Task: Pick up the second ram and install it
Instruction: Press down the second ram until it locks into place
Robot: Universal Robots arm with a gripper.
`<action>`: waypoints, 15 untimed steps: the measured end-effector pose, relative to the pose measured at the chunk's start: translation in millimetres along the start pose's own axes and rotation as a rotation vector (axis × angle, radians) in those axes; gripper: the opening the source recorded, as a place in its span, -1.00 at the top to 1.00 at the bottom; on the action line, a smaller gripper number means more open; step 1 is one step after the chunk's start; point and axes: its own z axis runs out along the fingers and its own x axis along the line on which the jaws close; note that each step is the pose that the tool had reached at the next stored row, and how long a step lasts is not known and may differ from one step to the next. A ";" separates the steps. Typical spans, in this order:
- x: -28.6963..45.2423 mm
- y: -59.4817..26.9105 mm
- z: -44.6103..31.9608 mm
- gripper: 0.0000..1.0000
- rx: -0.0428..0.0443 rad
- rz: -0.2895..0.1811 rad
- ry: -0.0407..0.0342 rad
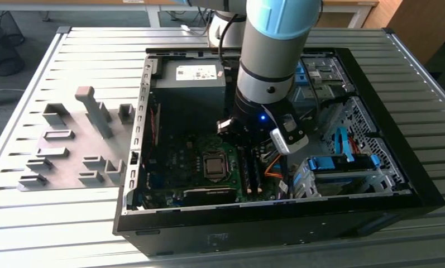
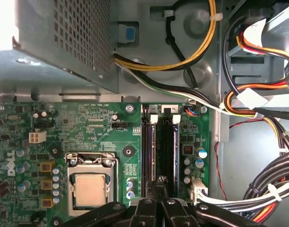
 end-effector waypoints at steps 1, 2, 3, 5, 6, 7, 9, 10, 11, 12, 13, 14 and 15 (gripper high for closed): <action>0.0 0.0 -0.7 0.79 -0.0022 0.000 -0.0004; 0.0 0.0 -2.0 0.79 -0.0076 0.000 -0.0015; 0.0 0.2 -4.5 0.79 -0.0126 0.000 -0.0024; 0.4 -0.4 -14.2 0.79 -0.0119 0.000 -0.0016; 0.5 -0.5 -18.9 0.79 -0.0120 0.000 -0.0015; 0.6 -0.6 -23.2 0.79 -0.0130 0.000 -0.0016; 0.7 -0.8 -28.3 0.79 -0.0140 0.000 -0.0014; 0.7 -0.8 -28.1 0.79 -0.0144 0.000 -0.0015; 0.7 -0.7 -28.1 0.79 -0.0145 0.000 -0.0015; 0.7 -0.7 -28.1 0.79 -0.0144 0.000 -0.0015; 0.7 -0.8 -28.2 0.79 -0.0143 0.000 -0.0015; 0.7 -0.8 -28.2 0.79 -0.0144 0.000 -0.0014; 0.7 -0.8 -28.2 0.79 -0.0144 0.000 -0.0014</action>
